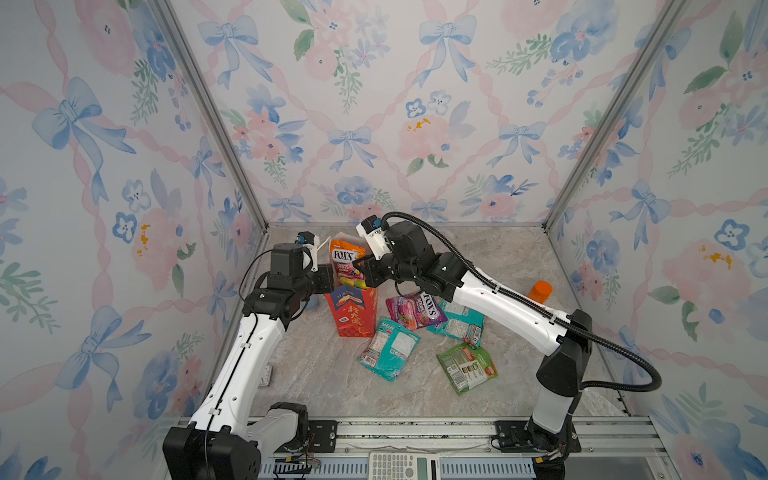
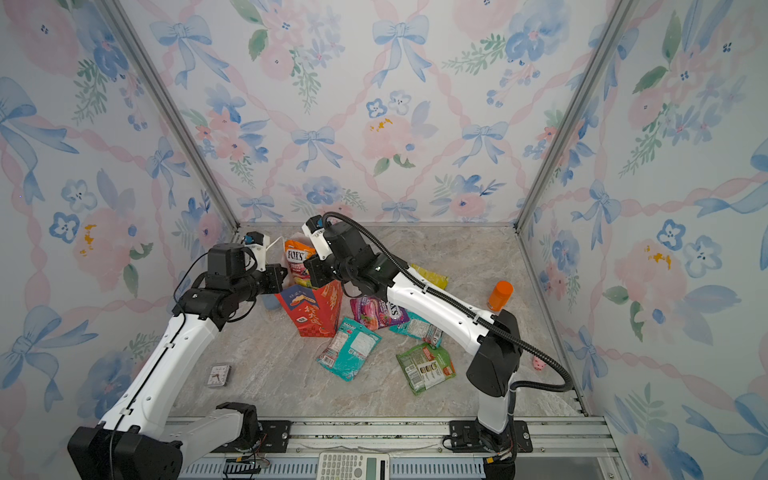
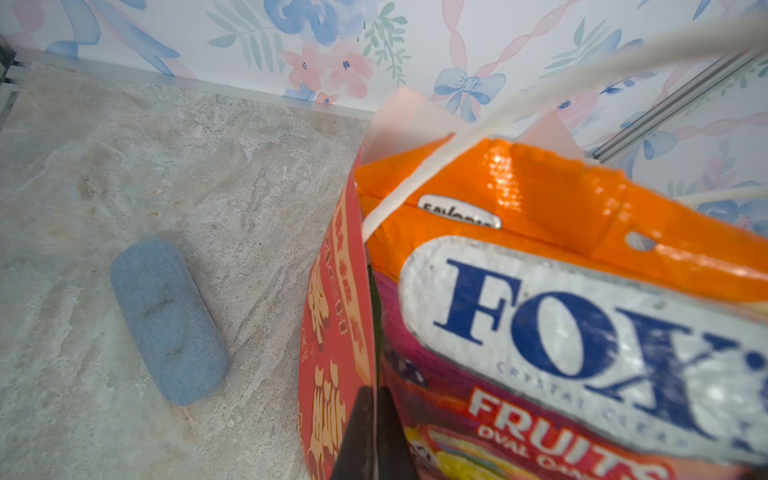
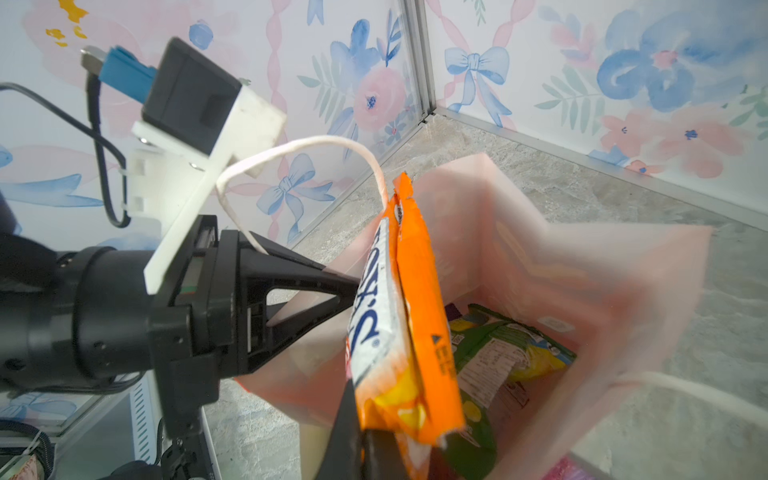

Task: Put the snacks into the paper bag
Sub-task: 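Lower the orange FOX'S bag into the paper bag held by the left gripper, then open the right gripper to release the orange FOX'S bag into the paper bag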

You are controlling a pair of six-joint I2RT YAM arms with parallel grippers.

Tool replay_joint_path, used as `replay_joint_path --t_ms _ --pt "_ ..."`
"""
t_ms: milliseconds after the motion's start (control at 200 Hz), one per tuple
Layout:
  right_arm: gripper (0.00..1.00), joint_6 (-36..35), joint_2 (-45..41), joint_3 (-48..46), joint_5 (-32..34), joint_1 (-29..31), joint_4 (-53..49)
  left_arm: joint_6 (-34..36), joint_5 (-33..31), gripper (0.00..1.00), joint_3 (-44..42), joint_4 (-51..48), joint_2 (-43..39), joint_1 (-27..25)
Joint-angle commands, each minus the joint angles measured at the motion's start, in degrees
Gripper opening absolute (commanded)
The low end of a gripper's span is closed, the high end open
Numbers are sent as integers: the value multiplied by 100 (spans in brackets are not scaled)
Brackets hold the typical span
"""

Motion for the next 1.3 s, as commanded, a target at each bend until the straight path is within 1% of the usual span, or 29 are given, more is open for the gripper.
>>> replay_joint_path --t_ms 0,505,715,740,780,855,895,940,990,1070,1100,1295 --pt "0 -197 -377 -175 -185 -19 277 133 10 0 -31 -58 25 -24" --pt "0 -639 -696 -642 -418 113 231 185 14 0 96 -56 68 -24" --pt "0 -629 -723 -734 -420 148 196 194 21 0 110 -55 66 -24" --pt "3 -627 -727 -743 -420 148 201 193 16 0 111 -55 59 -24" --pt "11 -608 -749 -762 -417 148 214 194 14 0 106 -50 57 -24" --pt "32 -584 -809 -793 -362 144 249 200 14 0 114 -50 57 -24" --pt "41 -591 -850 -804 -342 147 273 203 14 0 119 -52 56 -13" --pt "54 -597 -906 -818 -326 140 297 199 14 0 115 -50 52 -25" --pt "62 -591 -963 -840 -287 139 348 202 15 0 119 -53 57 -24" --pt "69 -558 -978 -896 -252 139 421 203 15 0 121 -49 46 -24" --pt "71 -555 -1146 -913 -245 139 448 208 17 0 117 -54 35 -24" --pt "74 -415 -1266 -953 -216 113 480 212 -12 0 122 -55 2 -24"
